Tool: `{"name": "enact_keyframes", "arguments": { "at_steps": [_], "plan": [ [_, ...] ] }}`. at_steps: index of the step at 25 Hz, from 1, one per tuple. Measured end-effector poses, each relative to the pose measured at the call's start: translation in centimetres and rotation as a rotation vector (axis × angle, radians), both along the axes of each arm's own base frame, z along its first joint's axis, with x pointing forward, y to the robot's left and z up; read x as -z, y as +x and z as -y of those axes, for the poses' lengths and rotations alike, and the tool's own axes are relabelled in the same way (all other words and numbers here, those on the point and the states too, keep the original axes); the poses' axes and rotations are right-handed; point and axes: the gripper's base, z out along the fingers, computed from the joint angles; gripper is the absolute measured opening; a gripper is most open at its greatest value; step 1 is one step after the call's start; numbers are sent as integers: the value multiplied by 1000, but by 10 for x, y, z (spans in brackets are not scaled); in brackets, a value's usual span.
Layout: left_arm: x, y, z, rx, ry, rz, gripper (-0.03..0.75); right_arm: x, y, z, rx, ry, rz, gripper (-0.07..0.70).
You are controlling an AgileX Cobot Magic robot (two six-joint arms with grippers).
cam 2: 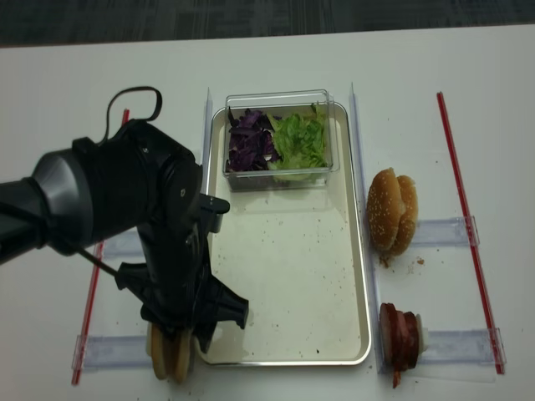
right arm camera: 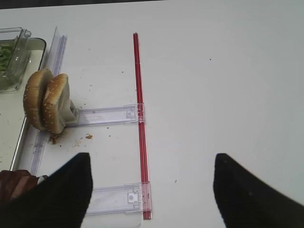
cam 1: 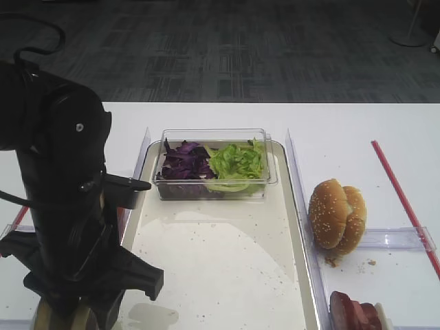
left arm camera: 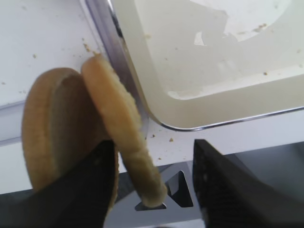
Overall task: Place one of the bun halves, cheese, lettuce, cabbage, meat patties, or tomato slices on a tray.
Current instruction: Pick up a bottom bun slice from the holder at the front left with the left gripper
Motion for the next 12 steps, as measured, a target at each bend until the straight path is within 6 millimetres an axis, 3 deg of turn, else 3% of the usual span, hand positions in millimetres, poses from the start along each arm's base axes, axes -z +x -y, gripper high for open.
{"name": "enact_keyframes", "arguments": {
  "at_steps": [12],
  "plan": [
    [0, 2, -3, 13, 35, 26, 252, 0, 0, 0, 0, 0, 0, 552]
  ]
}}
